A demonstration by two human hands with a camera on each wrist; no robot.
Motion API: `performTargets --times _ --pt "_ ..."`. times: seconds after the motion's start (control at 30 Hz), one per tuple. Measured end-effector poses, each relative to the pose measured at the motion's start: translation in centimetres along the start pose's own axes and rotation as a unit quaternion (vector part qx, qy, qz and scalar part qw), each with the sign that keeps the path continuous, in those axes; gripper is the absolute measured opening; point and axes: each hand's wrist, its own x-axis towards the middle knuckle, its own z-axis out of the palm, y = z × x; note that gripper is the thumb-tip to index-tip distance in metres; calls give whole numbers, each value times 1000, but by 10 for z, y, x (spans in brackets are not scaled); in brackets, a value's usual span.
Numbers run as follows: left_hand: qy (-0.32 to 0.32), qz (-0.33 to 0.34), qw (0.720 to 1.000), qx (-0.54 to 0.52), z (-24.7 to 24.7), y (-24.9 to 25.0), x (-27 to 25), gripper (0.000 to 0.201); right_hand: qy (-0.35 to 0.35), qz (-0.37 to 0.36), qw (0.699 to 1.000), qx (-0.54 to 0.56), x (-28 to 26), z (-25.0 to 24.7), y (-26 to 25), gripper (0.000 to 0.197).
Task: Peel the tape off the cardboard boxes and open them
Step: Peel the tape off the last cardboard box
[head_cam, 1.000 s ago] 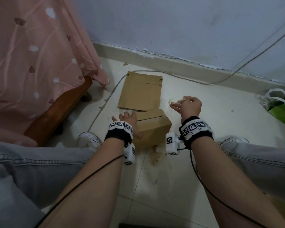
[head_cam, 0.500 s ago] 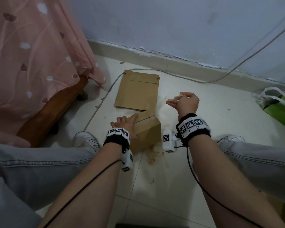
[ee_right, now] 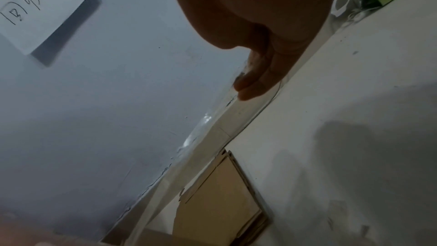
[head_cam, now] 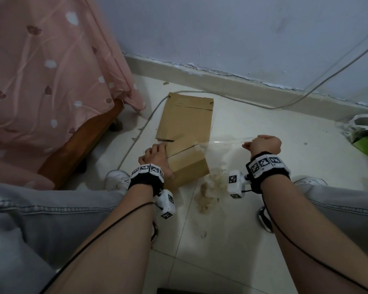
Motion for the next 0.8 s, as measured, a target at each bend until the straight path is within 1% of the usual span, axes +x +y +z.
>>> performTargets --times 0.13,0.27,0.33,0.4,0.43,0.5,0.53,0.6,0.67,0.73,0.8 --pt "-1 2 999 -48 13 -13 -8 112 19 -32 999 -17 -2 9 6 29" --pt "-9 11 996 -84 14 -18 -11 110 24 -26 999 -34 1 10 8 30" --pt "-12 6 996 -87 13 -24 -11 111 48 -29 998 -27 5 9 5 32" --pt "-16 -13 994 -105 11 -35 -12 113 89 -25 996 -15 16 -1 0 33" --pt "-21 -21 992 -121 10 -40 -12 115 80 -15 997 -18 25 -6 -2 34" --pt "-26 -27 988 -150 8 -45 -9 118 23 18 1000 -2 36 -19 -5 36" --pt "-22 -25 987 -159 7 -45 -8 119 21 21 1000 10 37 -21 -7 32" --pt "-13 -11 984 -179 7 -36 -6 121 34 0 999 7 28 -18 -7 26" --pt "-13 -4 981 -192 9 -28 -4 123 8 14 999 38 15 -4 4 25" --pt "-13 -7 980 -196 11 -23 -5 124 -36 4 999 -23 7 6 19 19" --pt "-10 -10 980 -200 11 -23 -5 123 -82 -19 990 -117 1 8 33 16"
